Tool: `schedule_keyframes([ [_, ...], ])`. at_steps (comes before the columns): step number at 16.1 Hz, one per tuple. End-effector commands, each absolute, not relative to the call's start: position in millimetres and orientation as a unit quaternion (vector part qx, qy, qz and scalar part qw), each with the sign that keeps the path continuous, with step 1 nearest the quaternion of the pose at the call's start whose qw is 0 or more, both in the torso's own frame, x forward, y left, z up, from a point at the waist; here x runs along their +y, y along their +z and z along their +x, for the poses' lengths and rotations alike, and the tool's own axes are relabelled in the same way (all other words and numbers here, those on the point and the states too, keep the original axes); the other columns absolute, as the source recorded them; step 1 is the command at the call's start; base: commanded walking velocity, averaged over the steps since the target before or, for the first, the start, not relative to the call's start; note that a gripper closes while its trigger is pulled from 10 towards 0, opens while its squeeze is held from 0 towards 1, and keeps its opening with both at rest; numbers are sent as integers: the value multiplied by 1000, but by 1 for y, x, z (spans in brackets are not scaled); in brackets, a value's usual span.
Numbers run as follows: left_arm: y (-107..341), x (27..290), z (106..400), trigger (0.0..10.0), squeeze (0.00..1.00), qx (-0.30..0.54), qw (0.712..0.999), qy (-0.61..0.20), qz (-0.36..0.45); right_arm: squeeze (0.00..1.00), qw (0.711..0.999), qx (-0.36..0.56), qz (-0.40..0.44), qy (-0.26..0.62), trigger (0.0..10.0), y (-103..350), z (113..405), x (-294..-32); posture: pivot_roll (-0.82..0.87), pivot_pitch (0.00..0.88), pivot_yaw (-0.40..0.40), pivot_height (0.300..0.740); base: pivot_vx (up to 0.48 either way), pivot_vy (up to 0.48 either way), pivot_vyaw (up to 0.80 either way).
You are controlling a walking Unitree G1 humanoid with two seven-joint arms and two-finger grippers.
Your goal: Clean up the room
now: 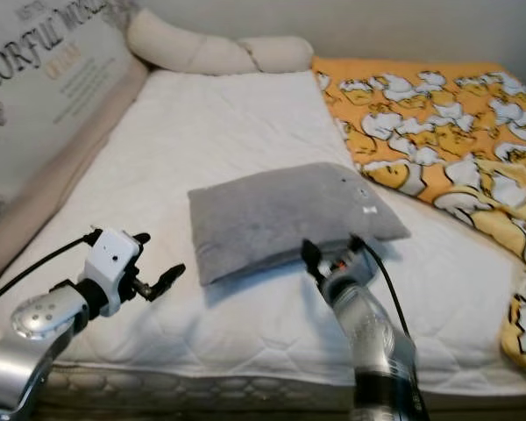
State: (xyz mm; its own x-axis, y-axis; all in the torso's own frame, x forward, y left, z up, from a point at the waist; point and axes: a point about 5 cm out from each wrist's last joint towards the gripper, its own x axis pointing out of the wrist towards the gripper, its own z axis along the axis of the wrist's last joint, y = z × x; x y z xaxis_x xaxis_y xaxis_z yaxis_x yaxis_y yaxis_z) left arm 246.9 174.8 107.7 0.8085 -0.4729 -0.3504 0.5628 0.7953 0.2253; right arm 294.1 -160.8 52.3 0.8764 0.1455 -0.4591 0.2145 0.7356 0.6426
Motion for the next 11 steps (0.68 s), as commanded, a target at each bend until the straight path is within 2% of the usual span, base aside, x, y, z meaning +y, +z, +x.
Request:
schedule_keyframes([
  [1, 113, 173, 249, 10000, 0, 132, 934, -285, 168, 1000, 892, 231, 388, -15, 10000, 56, 302, -161, 4, 0, 20, 740, 0, 0, 0],
  [5, 115, 170, 247, 10000, 0, 133, 930, -298, 170, 1000, 860, 203, 469, -7, 10000, 59, 326, -152, 25, 0, 21, 740, 0, 0, 0],
  [7, 116, 170, 245, 10000, 0, 139, 924, -310, 173, 1000, 809, 244, 534, -30, 10000, 49, 337, -138, 39, 0, 22, 740, 0, 0, 0],
  [9, 117, 171, 245, 10000, 0, 141, 923, -312, 174, 1000, 804, 258, 535, -30, 10000, 46, 339, -132, 46, 0, 20, 740, 0, 0, 0],
  [11, 118, 172, 246, 10000, 0, 142, 923, -312, 177, 0, 796, 262, 545, -39, 10000, 47, 341, -127, 54, 0, 19, 740, 0, 0, 0],
])
